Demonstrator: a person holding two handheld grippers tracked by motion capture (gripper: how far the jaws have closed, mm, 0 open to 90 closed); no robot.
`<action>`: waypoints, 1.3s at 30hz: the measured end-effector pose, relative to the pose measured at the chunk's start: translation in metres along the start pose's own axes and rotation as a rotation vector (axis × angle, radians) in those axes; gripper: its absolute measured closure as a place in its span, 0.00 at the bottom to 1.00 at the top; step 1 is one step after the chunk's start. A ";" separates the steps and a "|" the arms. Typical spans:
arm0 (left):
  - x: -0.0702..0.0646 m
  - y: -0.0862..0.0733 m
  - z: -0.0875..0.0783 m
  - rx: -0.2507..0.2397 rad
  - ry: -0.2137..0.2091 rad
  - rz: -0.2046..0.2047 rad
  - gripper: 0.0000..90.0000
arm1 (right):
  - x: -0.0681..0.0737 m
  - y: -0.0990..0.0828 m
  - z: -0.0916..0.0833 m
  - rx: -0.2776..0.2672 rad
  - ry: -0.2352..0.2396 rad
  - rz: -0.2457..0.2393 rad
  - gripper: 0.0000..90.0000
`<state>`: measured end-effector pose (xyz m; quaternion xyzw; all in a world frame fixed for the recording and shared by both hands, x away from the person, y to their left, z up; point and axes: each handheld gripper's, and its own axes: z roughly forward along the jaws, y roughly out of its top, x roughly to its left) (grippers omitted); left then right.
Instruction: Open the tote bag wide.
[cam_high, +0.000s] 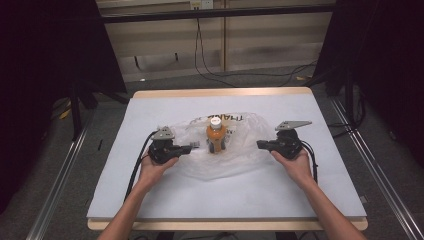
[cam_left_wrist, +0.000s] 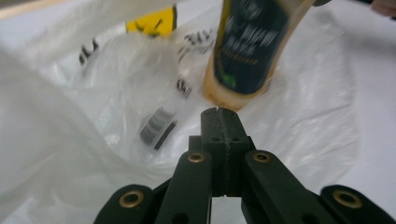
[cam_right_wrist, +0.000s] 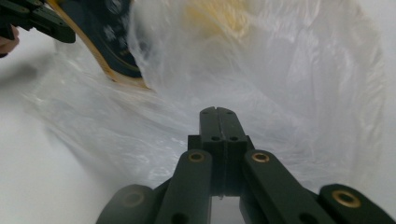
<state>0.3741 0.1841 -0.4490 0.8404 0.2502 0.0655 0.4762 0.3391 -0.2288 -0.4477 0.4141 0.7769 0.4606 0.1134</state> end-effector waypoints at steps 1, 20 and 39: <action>-0.001 0.002 -0.005 -0.017 0.000 0.007 1.00 | 0.001 0.002 -0.005 -0.019 0.009 0.007 1.00; 0.005 0.080 0.020 0.116 0.031 0.175 1.00 | 0.028 0.092 0.050 -0.036 0.135 -0.131 1.00; 0.020 0.040 0.077 0.526 0.083 0.296 1.00 | -0.011 0.051 0.111 0.402 0.041 -0.271 1.00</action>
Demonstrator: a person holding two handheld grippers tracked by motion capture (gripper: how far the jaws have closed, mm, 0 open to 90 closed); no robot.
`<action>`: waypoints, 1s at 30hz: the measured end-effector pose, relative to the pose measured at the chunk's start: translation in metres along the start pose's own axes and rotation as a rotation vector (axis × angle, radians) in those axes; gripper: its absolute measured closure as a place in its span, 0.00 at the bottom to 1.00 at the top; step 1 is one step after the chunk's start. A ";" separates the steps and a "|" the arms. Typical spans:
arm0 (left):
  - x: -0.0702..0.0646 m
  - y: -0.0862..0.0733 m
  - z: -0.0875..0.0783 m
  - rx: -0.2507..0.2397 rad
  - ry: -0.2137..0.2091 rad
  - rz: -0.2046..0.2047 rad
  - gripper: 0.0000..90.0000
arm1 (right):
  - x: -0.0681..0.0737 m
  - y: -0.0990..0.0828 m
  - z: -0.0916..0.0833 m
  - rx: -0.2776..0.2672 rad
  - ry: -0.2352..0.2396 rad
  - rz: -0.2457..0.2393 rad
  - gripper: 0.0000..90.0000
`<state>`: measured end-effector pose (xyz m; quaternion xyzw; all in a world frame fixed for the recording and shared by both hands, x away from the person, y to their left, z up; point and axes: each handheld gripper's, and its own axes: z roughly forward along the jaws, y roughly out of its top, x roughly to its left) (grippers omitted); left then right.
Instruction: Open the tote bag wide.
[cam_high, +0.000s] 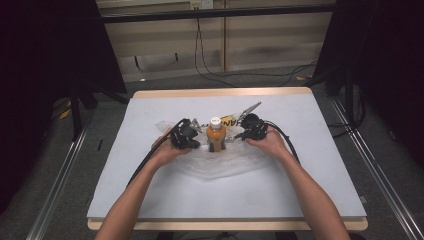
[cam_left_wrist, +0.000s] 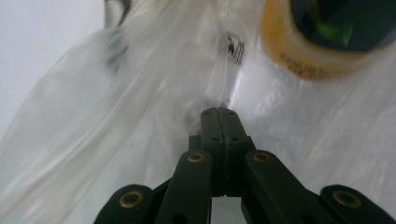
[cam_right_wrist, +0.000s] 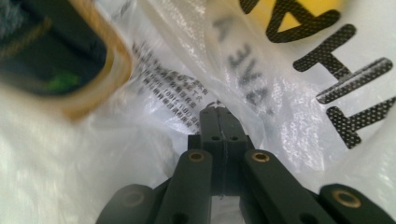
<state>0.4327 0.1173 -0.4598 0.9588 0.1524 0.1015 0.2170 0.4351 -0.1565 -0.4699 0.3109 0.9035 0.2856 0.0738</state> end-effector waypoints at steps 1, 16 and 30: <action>0.000 -0.002 -0.002 0.020 0.010 0.009 1.00 | 0.000 -0.002 -0.002 0.014 -0.008 -0.026 1.00; 0.006 -0.020 -0.012 0.114 0.067 0.052 1.00 | -0.004 -0.032 -0.040 0.266 -0.025 -0.151 1.00; 0.025 -0.023 -0.010 0.150 0.108 0.021 1.00 | -0.014 -0.043 -0.046 0.289 -0.180 -0.201 1.00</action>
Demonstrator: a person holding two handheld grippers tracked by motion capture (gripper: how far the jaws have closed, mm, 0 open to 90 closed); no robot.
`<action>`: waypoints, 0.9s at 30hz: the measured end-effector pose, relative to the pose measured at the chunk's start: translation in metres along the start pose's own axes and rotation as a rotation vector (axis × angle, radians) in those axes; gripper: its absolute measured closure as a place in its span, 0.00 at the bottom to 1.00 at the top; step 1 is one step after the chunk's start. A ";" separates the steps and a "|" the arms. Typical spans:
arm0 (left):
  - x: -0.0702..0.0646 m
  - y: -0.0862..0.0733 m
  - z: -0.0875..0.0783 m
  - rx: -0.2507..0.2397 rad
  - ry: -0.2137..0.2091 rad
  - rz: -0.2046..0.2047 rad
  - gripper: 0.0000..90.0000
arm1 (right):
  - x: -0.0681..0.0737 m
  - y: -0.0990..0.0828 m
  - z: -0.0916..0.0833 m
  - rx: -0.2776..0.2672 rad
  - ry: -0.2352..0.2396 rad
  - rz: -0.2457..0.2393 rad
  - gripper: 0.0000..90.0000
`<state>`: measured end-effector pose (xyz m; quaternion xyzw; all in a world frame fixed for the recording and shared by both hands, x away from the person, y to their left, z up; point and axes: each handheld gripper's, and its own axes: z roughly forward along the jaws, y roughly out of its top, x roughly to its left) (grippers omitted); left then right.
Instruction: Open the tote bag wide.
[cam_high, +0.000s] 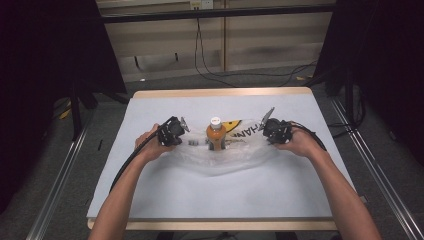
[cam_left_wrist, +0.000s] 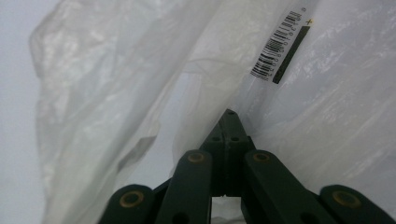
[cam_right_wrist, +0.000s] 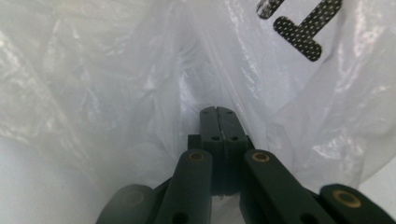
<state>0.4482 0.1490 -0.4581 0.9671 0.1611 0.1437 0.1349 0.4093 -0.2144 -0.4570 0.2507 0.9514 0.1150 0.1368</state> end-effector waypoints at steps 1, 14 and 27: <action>0.000 0.000 0.000 0.000 0.000 0.000 1.00 | 0.001 0.000 -0.001 0.007 0.005 0.021 1.00; 0.000 -0.002 -0.001 0.016 -0.005 0.009 1.00 | -0.001 -0.015 -0.007 0.010 0.080 0.040 1.00; 0.005 -0.019 -0.018 -0.278 -0.122 -0.184 1.00 | 0.003 -0.012 -0.009 -0.203 0.081 0.160 1.00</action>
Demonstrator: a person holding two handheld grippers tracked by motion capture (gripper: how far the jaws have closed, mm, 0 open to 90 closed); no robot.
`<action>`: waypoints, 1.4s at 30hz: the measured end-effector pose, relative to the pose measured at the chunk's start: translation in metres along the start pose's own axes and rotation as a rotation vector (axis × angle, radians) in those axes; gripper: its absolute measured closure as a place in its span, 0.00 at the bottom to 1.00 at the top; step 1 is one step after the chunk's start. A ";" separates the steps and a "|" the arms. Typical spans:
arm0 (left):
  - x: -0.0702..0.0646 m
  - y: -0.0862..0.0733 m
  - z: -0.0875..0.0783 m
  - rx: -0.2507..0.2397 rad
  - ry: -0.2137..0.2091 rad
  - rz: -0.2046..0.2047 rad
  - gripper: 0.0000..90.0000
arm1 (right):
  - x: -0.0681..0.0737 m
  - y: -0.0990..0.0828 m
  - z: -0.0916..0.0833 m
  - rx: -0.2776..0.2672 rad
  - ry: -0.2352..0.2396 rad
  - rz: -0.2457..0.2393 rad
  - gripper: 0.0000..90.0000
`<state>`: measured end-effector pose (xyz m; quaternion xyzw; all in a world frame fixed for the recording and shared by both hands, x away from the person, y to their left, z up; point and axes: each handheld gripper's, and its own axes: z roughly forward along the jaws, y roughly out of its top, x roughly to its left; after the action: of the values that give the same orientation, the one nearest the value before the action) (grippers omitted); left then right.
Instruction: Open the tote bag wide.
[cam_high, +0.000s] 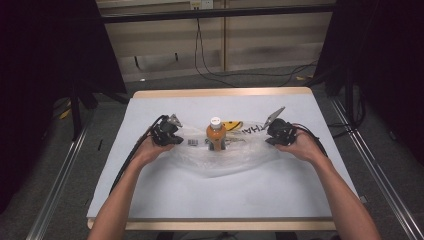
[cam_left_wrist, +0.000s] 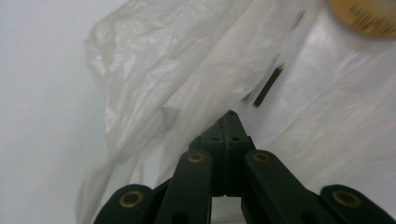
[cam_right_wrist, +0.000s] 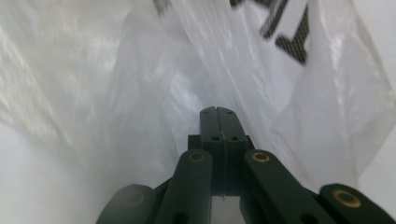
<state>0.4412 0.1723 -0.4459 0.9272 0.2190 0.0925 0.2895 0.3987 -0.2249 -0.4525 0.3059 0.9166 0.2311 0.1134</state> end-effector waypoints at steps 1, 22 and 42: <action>-0.002 0.001 -0.004 -0.034 0.002 -0.011 1.00 | -0.001 0.001 -0.002 -0.047 0.015 0.008 1.00; -0.050 0.015 -0.017 -0.214 -0.092 0.017 1.00 | 0.026 0.054 -0.016 -0.325 0.137 0.025 1.00; -0.067 0.014 0.020 -0.098 -0.137 0.039 1.00 | 0.040 0.094 0.045 -0.095 0.208 -0.048 1.00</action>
<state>0.3928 0.1213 -0.4570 0.9202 0.1756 0.0452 0.3469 0.4303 -0.1181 -0.4476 0.2526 0.9185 0.3019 0.0377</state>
